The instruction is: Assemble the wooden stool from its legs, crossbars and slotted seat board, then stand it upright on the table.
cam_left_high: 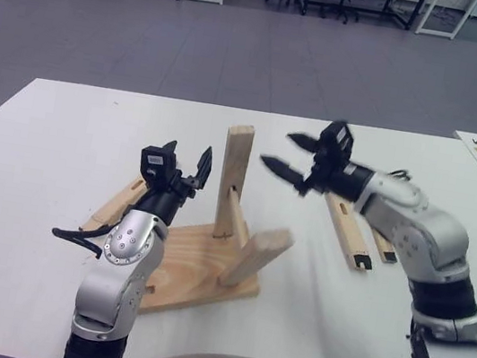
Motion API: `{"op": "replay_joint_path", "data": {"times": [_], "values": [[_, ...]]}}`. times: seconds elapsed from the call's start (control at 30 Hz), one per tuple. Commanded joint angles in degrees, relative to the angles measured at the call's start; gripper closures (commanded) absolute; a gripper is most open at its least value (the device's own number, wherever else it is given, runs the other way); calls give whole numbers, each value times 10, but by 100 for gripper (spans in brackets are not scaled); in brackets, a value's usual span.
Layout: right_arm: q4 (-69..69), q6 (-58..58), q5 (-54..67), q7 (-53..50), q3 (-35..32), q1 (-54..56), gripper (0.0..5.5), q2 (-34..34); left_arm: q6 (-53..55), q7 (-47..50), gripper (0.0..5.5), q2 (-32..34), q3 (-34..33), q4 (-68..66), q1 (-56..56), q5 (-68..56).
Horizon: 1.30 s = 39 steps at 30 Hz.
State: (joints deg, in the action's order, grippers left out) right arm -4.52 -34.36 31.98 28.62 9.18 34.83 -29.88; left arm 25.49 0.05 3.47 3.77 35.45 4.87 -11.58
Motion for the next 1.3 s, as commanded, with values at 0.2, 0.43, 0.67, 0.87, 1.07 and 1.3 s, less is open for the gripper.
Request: {"op": "replay_joint_path", "data": {"times": [0.2, 0.43, 0.67, 0.87, 1.07, 1.3], "values": [[1, -57, 133, 98, -122, 92, 105, -17, -7, 6, 183, -14, 22, 17, 32, 14], [-248, -242, 610, 39, -208, -44, 105, -123, -18, 17, 183, -26, 25, 24, 59, 23], [-363, -241, 542, -12, -160, -191, 105, -180, -40, -1, 183, -22, 13, 1, 61, 23], [-384, -174, 464, -56, -132, -219, 105, -147, -69, -20, 183, -16, 11, -28, 58, 27], [-354, -126, 331, -28, -107, -128, 105, -166, -74, -23, 183, -14, 20, -25, 61, 37], [-188, 136, -163, 7, 53, -34, 105, -212, -59, -10, 183, -26, 33, -15, 46, 44]]}}
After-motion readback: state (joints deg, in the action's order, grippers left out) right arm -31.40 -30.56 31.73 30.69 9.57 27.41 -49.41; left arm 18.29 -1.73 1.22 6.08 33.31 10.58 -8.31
